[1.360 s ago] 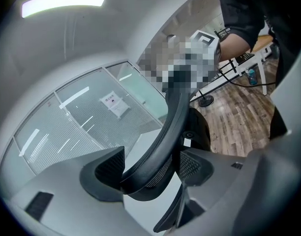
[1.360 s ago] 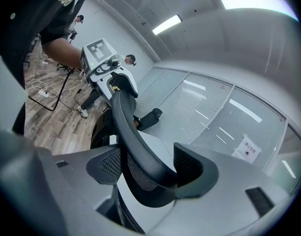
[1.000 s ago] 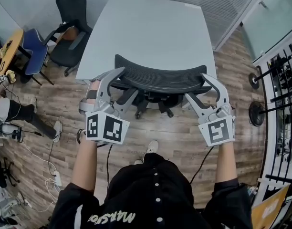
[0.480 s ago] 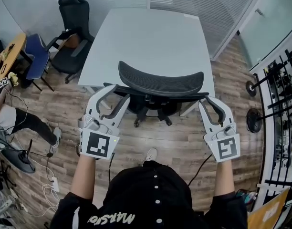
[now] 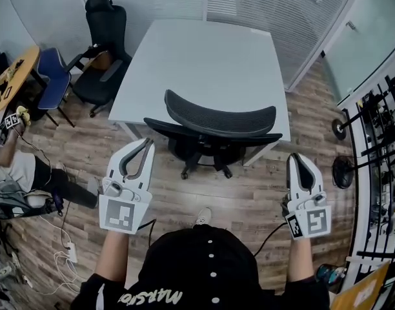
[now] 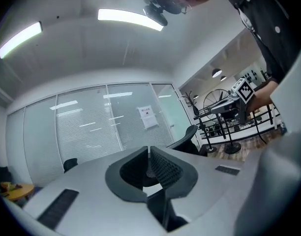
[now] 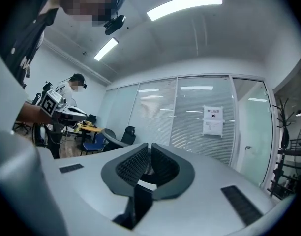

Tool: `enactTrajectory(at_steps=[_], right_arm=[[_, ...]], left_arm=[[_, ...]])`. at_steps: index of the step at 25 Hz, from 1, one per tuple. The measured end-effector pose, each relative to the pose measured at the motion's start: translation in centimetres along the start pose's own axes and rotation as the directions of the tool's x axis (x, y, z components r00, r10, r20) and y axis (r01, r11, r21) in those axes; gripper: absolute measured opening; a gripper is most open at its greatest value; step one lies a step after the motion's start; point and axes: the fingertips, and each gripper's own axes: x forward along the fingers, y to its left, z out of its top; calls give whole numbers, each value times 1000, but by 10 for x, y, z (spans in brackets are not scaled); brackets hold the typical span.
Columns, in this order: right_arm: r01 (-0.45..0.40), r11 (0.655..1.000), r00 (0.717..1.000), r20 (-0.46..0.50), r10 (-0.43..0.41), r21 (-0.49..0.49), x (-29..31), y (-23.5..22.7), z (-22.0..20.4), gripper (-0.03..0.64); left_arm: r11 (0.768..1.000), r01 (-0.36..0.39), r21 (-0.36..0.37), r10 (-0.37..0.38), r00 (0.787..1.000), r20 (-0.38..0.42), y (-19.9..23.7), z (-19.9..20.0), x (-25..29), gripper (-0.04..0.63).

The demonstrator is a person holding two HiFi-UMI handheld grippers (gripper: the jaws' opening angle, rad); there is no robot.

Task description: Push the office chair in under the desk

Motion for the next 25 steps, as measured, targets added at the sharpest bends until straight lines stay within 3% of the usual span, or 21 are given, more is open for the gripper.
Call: enactTrajectory(at_steps=[2,13,18,25], right_arm=[[36,999,999,18,-37,25,-10,-5,0,43],[158,984,987,14,-160,79,-49,-21,-13,35],[171,980,985,2,-172,99,-62,-16,-19,34],[197,967,980,-10,-198,161,-76,-19,-29,34]], left_arm=[[999,-20,-49,19,1000,-16,1,-7,-8,26],[990,-105,-98,101,994,-43,12,-24,-36,25],[991,-110,-69,110,994,-9,13,-25,-50,25],[982,-175,-73,174,985,-22,19,-27,-64,25]])
